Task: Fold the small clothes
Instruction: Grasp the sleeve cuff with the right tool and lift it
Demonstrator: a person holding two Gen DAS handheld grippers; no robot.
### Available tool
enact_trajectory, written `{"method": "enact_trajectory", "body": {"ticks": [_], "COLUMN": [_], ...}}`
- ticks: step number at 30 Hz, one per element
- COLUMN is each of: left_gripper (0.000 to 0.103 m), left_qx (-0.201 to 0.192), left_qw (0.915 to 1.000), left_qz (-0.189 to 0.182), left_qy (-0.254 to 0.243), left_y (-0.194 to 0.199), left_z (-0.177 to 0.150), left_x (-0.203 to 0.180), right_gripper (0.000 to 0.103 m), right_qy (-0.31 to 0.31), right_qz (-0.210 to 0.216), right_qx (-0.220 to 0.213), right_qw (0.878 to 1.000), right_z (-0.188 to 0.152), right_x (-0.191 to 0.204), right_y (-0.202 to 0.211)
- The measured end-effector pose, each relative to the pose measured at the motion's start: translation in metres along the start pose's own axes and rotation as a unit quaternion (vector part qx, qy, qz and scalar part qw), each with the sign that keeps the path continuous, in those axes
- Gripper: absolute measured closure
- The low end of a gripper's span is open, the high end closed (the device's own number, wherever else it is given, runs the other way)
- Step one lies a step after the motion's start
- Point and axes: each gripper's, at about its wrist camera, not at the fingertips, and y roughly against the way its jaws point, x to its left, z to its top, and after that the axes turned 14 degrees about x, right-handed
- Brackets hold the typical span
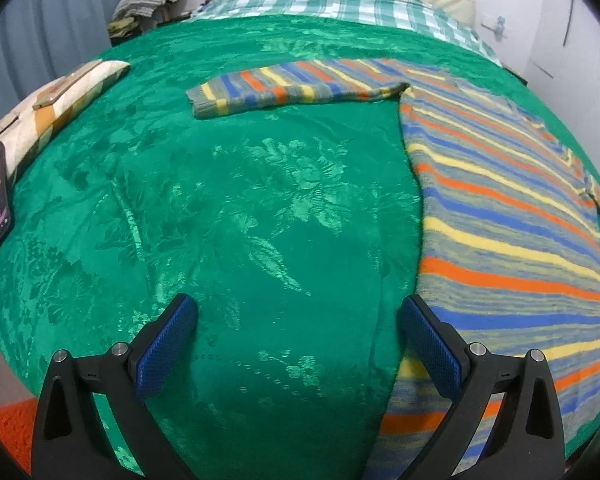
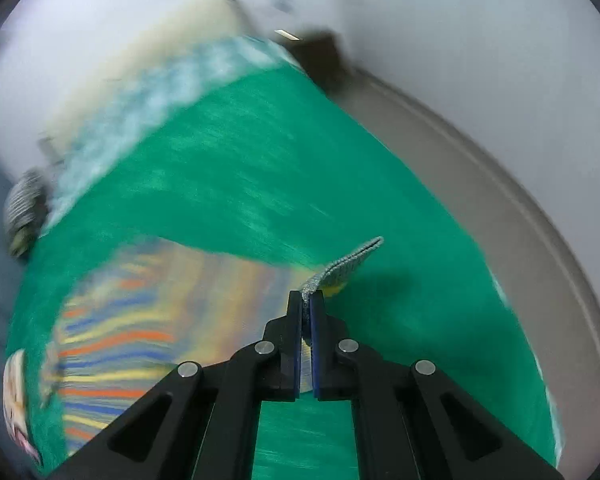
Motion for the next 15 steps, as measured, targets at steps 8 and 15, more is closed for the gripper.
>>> {"method": "enact_trajectory", "body": {"ticks": [8, 15], "left_gripper": [0.001, 0.001], "left_qx": [-0.009, 0.001], "left_qw": [0.9999, 0.9996], "left_qz": [0.001, -0.015], "left_qy": [-0.005, 0.023], "left_y": [0.005, 0.004], "left_z": [0.003, 0.004], "left_x": [0.004, 0.02], "right_gripper": [0.099, 0.048], "right_qy": [0.19, 0.222], "right_qz": [0.101, 0.187], "right_qx": [0.006, 0.074], "right_qw": [0.977, 0.954], "right_z": [0.02, -0.019], "right_x": [0.232, 0.296], "right_y": [0.008, -0.052]}}
